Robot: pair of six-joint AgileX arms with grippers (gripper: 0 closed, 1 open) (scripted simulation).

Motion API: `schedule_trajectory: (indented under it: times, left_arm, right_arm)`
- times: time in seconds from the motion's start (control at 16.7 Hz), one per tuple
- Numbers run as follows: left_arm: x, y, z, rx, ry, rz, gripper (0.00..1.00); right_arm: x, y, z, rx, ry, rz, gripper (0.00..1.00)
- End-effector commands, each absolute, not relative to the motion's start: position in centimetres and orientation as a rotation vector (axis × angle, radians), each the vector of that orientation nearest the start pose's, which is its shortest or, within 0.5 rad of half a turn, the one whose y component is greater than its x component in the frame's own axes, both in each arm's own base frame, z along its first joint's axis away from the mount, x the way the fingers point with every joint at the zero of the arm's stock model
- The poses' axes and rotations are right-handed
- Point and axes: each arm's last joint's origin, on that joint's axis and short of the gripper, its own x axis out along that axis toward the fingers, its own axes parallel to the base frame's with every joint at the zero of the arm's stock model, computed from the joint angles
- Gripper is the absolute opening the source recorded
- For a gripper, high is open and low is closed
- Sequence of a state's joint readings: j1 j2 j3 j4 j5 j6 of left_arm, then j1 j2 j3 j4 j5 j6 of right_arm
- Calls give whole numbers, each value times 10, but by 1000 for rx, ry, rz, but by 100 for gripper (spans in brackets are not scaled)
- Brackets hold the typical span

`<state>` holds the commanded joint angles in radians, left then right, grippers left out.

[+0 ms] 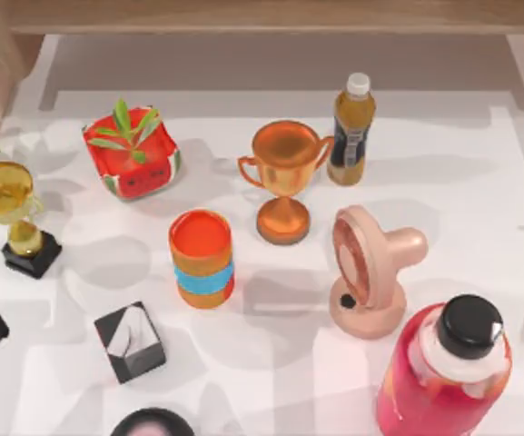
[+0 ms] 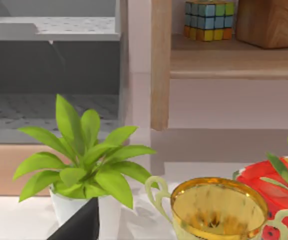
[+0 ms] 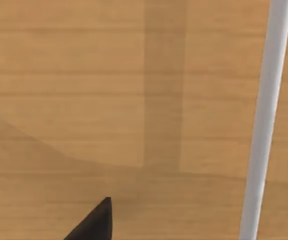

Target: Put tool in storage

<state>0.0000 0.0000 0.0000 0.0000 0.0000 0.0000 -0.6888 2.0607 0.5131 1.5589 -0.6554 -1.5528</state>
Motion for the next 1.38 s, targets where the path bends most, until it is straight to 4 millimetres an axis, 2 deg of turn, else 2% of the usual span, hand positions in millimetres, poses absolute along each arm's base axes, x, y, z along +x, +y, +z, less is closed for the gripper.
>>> schedule_trajectory:
  times: [0.6, 1.2, 1.38]
  left_arm:
    - [106, -1, 160, 0, 0, 0, 100]
    - [106, -1, 160, 0, 0, 0, 100]
    - [106, -1, 160, 0, 0, 0, 100]
  right_arm:
    - [250, -179, 89, -1571, 8, -8, 2]
    - [251, -179, 88, -1566, 13, -6, 0]
    - [269, -181, 89, -1568, 10, -11, 0]
